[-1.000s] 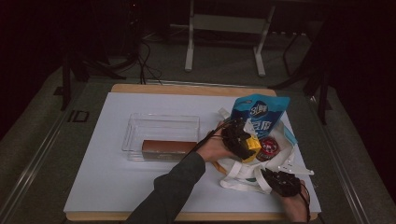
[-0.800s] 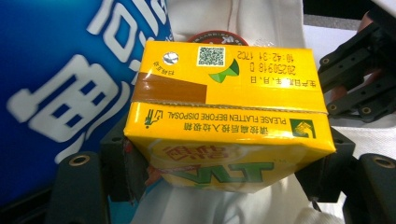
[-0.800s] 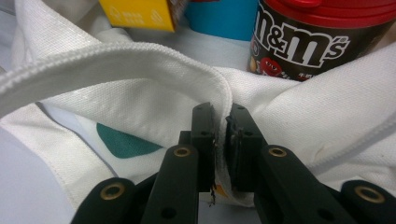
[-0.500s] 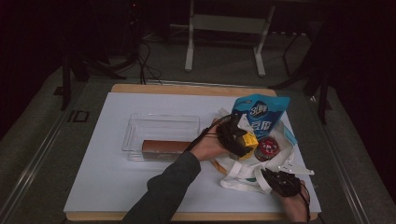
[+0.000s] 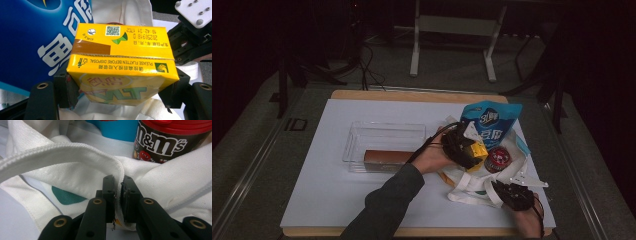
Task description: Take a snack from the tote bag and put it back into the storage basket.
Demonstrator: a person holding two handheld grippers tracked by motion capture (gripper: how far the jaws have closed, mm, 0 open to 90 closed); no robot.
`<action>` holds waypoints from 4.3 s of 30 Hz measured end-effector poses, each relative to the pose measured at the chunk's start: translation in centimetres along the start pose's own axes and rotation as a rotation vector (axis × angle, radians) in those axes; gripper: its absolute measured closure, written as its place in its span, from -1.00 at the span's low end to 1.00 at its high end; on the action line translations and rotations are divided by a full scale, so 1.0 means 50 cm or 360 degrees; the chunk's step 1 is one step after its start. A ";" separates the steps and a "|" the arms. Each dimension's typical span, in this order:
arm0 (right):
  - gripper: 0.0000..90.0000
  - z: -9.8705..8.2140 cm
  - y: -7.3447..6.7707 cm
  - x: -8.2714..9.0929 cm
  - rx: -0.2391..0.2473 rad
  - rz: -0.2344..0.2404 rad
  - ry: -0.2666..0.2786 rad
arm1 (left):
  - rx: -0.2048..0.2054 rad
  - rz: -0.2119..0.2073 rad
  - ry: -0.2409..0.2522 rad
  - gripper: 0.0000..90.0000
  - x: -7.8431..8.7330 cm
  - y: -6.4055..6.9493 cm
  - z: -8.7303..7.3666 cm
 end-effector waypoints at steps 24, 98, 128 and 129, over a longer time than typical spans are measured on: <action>0.83 0.000 0.000 0.000 -0.0006 0.0001 0.0003 | 0.0028 0.0035 0.0019 -0.35 0.066 -0.021 0.001; 0.84 -0.001 -0.001 0.000 -0.0013 -0.0002 0.0003 | 0.0203 0.0439 0.0095 -0.35 0.277 -0.158 -0.064; 0.84 -0.001 -0.001 0.000 -0.0014 -0.0005 0.0004 | 0.0316 0.0708 0.0009 -0.35 0.339 -0.225 -0.156; 0.84 -0.001 -0.001 0.000 -0.0014 -0.0005 0.0004 | 0.0319 0.0717 0.0005 -0.35 0.340 -0.226 -0.159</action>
Point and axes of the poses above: each handheld gripper's, and its own axes: x roughly backward along the jaws, z roughly out of its top, y roughly to its right, the point moved 6 cm from there along -x, roughly forward along the jaws, and after that the axes turned 11 degrees about y, right-handed, at the moved point
